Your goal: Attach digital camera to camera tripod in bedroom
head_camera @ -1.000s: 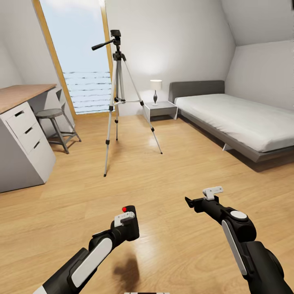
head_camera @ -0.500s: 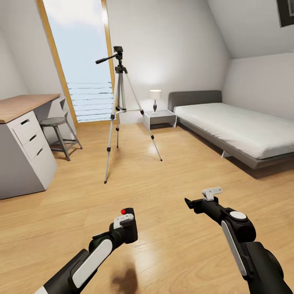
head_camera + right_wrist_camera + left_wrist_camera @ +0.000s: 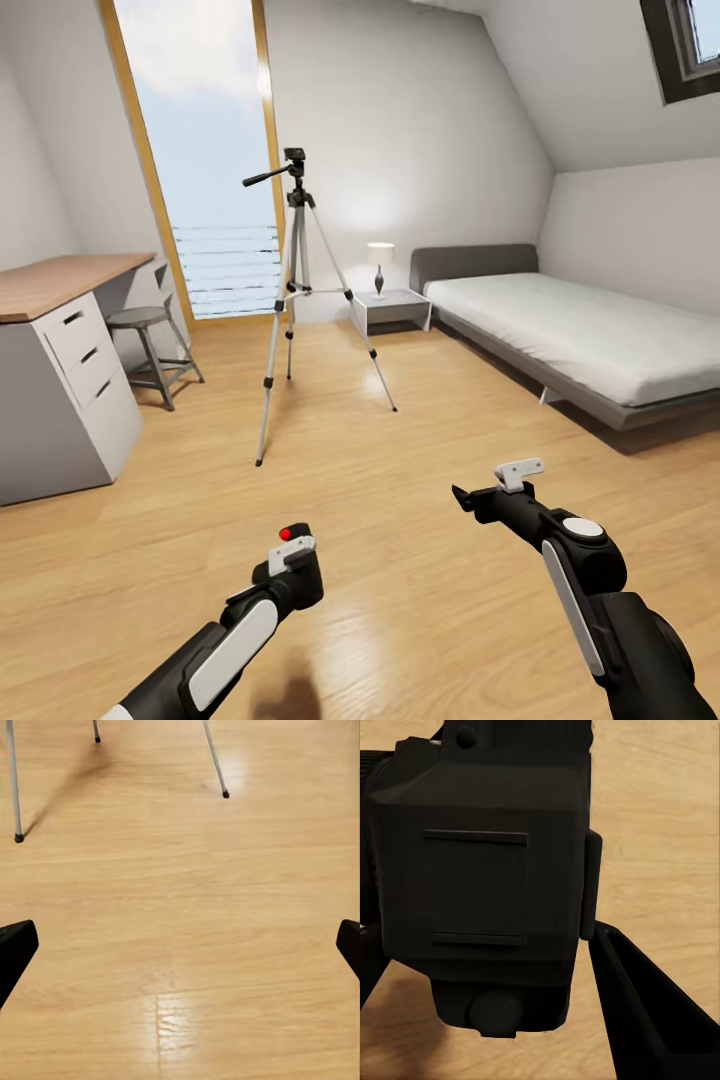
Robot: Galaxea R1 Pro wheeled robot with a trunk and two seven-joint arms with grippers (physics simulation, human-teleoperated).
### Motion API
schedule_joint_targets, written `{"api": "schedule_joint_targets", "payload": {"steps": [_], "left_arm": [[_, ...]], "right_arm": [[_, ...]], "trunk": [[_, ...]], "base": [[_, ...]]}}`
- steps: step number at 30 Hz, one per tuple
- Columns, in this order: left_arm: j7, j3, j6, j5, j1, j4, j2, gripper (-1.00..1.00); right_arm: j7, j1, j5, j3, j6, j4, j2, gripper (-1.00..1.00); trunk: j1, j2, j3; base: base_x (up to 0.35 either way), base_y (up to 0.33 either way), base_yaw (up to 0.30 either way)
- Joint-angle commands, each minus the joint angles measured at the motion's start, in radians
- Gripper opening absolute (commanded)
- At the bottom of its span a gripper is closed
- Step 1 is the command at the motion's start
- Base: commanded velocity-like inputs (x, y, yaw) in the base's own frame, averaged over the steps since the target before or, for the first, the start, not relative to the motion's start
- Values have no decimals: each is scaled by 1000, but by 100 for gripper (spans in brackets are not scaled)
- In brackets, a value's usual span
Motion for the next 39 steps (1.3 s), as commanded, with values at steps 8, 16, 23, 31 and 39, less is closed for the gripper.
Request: {"api": "schedule_joint_targets", "payload": {"steps": [8, 16, 23, 31, 39], "left_arm": [[6, -4, -13, -1, -1, 21, -9, -100], [2, -7, -15, -3, -1, 30, -21, -100], [-2, -7, -15, -3, -1, 31, -23, -100], [-1, -1, -15, -2, -1, 32, -23, -100], [-4, 2, -15, -2, -1, 32, -24, -100]], "right_arm": [[2, 0, 0, 2, 4, -1, -1, 100], [2, 1, 0, 2, 4, -1, -1, 100], [2, 1, 0, 3, 4, -1, -1, 100], [2, 1, 0, 3, 5, -1, 0, 100], [2, -1, 0, 2, 6, -1, 1, 100]], "trunk": [[-31, 56, 24], [-62, 112, 49], [-88, 161, 71], [-119, 217, 96], [-150, 273, 121]], "base": [[0, 0, 0], [0, 0, 0], [0, 0, 0], [0, 0, 0], [0, 0, 0]]}}
